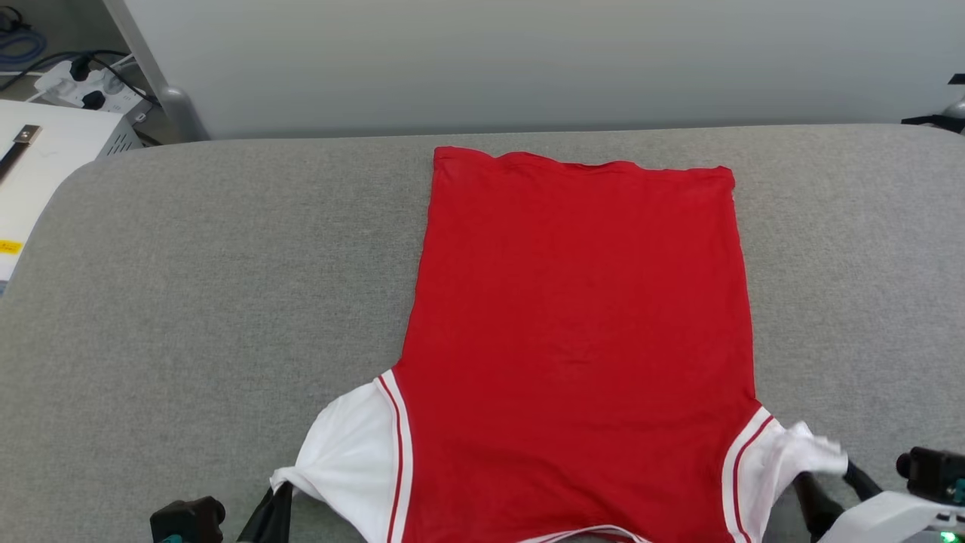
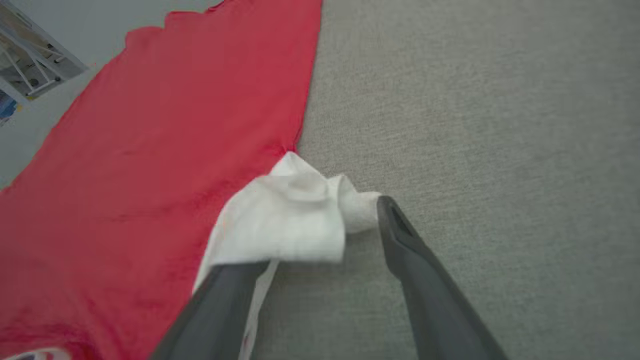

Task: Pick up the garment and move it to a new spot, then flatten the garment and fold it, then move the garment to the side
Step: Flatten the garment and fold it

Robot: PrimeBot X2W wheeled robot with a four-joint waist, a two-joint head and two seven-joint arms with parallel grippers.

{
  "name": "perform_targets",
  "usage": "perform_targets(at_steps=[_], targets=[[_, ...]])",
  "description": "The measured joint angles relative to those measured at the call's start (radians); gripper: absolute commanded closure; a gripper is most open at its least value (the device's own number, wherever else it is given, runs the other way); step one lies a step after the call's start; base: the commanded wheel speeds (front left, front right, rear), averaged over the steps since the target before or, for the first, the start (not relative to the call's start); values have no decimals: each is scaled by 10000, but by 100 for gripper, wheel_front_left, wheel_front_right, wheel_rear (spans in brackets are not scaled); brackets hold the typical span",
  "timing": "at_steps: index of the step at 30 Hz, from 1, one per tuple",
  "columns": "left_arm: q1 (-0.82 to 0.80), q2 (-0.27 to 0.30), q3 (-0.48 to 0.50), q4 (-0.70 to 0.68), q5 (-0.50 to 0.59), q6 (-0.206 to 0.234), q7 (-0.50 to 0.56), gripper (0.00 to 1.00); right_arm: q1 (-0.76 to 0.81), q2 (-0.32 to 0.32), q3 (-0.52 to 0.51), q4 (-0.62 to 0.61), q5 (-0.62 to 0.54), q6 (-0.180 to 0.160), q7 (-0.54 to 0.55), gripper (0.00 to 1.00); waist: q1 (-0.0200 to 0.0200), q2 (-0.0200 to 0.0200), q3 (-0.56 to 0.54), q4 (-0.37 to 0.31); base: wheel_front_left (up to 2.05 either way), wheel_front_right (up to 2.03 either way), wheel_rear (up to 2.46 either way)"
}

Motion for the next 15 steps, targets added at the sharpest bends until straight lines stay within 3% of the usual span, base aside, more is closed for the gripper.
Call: perform_targets(at_steps=[8, 15], targets=[[-419, -79, -205, -522, 414, 148, -201, 100, -1454, -25, -1346, -594, -520, 0, 493, 0, 0, 0, 211, 213, 0, 0, 0], [-1365, -221, -550, -1055, 757, 192, -180, 100, -4433, -732, -1710, 1016, -433, 0, 1990, 0, 0, 0, 831, 551, 0, 0, 0]])
